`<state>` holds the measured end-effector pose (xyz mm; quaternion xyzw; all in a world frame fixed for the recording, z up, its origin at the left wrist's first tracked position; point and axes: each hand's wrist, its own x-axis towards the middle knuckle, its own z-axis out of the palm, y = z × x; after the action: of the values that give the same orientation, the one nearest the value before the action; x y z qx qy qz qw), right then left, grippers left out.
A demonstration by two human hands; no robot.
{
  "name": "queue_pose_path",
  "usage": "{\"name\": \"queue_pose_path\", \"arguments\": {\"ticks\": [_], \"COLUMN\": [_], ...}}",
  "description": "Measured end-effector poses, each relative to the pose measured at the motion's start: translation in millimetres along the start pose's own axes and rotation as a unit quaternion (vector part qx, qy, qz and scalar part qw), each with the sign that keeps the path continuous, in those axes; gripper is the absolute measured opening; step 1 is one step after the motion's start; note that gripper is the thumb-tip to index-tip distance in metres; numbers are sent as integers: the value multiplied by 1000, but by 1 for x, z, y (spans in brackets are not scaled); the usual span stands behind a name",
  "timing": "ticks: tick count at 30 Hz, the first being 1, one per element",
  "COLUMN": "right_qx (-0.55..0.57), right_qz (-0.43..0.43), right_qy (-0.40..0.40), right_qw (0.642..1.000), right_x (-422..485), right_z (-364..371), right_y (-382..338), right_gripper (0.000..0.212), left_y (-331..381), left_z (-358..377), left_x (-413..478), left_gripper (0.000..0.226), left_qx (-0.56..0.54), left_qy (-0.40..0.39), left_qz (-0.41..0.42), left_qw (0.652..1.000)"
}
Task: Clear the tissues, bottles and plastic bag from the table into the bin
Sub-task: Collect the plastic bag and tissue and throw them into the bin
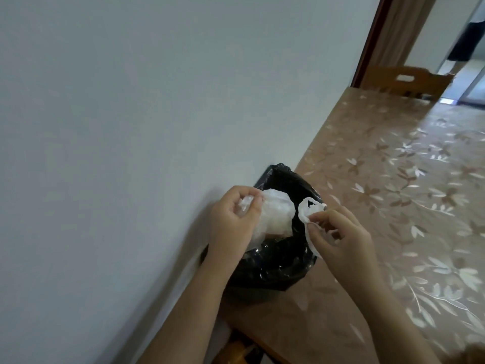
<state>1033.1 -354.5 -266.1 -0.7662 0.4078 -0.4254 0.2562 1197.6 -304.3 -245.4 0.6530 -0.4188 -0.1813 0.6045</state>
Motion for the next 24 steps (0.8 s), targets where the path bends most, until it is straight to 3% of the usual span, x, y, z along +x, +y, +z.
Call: {"name": "queue_pose_path", "arguments": {"ticks": [4, 8, 12, 16, 24], "right_qx": [-5, -9, -26, -35, -12], "right_qz": [6, 4, 2, 6, -23], "right_qy": [6, 7, -9, -23, -34], "right_qw": [1000, 1000, 1000, 999, 999], "right_x": [4, 6, 5, 4, 20], "right_z": [3, 7, 12, 15, 35], "right_y": [11, 18, 26, 30, 19], "right_gripper": [20, 19, 19, 16, 12], "left_y": [-15, -40, -51, -52, -55], "left_z": [20, 34, 30, 13, -10], "left_x": [17, 21, 11, 1, -15], "left_gripper": [15, 12, 26, 30, 34], "left_qx": [11, 36, 113, 174, 244], "left_qy": [-25, -126, -187, -167, -130], "left_qz": [-4, -29, 10, 83, 134], "left_qw": [1000, 991, 976, 967, 952]}}
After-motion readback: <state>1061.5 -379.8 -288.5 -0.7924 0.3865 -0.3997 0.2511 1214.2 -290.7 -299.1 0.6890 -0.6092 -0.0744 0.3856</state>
